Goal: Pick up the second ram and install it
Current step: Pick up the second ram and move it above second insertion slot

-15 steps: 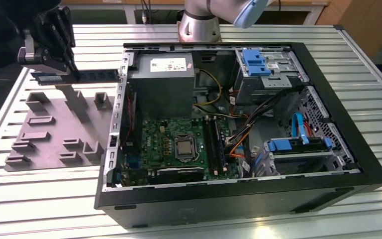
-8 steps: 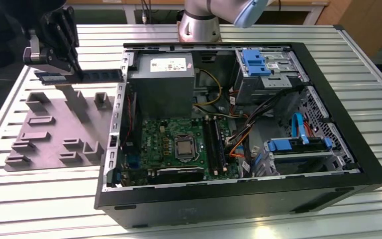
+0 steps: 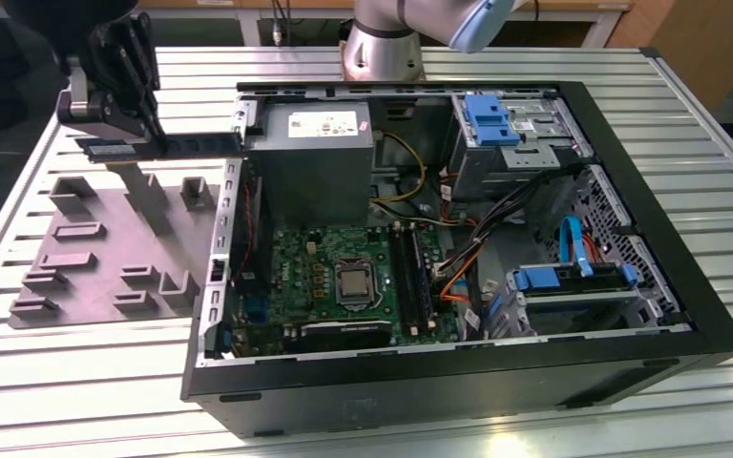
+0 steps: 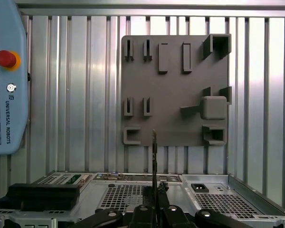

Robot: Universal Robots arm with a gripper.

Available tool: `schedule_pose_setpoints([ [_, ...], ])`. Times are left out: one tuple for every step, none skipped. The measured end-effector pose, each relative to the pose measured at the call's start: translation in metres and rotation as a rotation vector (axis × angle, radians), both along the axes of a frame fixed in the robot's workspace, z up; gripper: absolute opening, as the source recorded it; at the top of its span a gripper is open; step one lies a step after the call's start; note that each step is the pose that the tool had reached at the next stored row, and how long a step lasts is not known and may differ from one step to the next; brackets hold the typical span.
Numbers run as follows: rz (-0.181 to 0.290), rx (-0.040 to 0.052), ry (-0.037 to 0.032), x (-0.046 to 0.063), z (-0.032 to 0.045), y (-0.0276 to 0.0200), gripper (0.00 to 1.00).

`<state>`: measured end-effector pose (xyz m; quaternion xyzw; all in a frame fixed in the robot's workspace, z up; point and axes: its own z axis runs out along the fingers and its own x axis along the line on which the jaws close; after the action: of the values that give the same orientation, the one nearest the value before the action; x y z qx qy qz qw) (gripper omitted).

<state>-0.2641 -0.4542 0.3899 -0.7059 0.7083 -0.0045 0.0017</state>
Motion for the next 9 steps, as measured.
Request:
schedule_pose_setpoints([
  [0.0, 0.0, 0.0, 0.0009, 0.0, 0.0, 0.14],
  [0.0, 0.0001, -0.0001, 0.0018, 0.0, 0.0, 0.14],
  [0.0, 0.0, -0.0001, 0.0028, 0.0, 0.0, 0.14],
  [0.0, 0.0001, -0.0001, 0.0037, 0.0, 0.0, 0.14],
  [0.0, 0.0, 0.0, 0.0046, 0.0, 0.0, 0.14],
  [0.0, 0.0, -0.0001, 0.0056, 0.0, 0.0, 0.14],
  [0.0, 0.0, 0.0, 0.0065, 0.0, 0.0, 0.14],
  [0.0, 0.0001, 0.0, 0.0073, 0.0, 0.0, 0.14],
  [0.0, 0.0001, -0.0001, 0.0082, 0.0, 0.0, 0.14],
])
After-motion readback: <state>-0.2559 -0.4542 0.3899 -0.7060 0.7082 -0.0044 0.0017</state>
